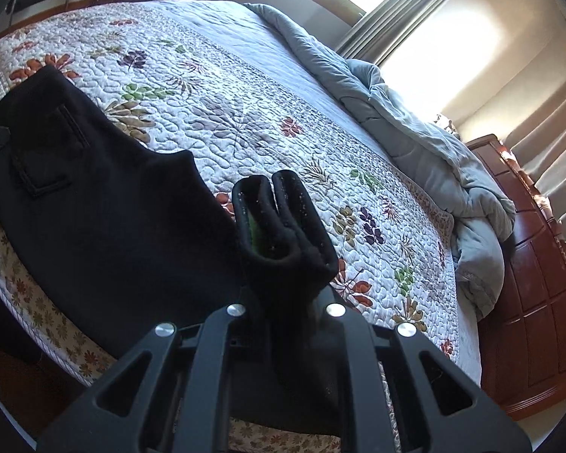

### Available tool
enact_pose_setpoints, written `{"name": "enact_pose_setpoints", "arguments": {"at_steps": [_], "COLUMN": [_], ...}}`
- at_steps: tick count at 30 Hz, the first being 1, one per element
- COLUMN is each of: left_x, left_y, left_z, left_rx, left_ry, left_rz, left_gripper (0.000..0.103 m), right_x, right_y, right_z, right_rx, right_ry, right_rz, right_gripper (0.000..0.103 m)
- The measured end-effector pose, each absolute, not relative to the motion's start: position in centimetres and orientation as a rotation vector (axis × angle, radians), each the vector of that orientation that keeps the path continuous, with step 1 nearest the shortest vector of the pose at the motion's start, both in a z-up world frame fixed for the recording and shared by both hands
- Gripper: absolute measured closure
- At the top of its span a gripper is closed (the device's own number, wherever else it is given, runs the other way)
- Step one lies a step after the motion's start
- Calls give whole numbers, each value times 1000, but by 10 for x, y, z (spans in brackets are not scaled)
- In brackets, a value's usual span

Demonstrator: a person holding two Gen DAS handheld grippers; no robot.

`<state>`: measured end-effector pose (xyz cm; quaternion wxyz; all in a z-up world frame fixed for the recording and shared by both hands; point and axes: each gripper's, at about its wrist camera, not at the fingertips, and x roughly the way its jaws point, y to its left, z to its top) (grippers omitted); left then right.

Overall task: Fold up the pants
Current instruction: 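Carry the held leg end with the right gripper toward the left gripper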

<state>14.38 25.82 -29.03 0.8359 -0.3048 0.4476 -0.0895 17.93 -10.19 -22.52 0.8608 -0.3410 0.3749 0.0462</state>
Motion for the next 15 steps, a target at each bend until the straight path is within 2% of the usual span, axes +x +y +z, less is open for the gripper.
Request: {"name": "enact_pose_setpoints", "arguments": {"at_steps": [15], "left_x": [141], "left_y": [260], "left_z": [-288], "left_rx": [-654], "left_ry": [945], "left_rz": [-207], "left_gripper": [37], "right_x": [179], "right_y": [-67], "right_z": [-283], "right_rx": [-1015], "right_ry": [750], "right_rz": [83], "right_gripper": [93]}}
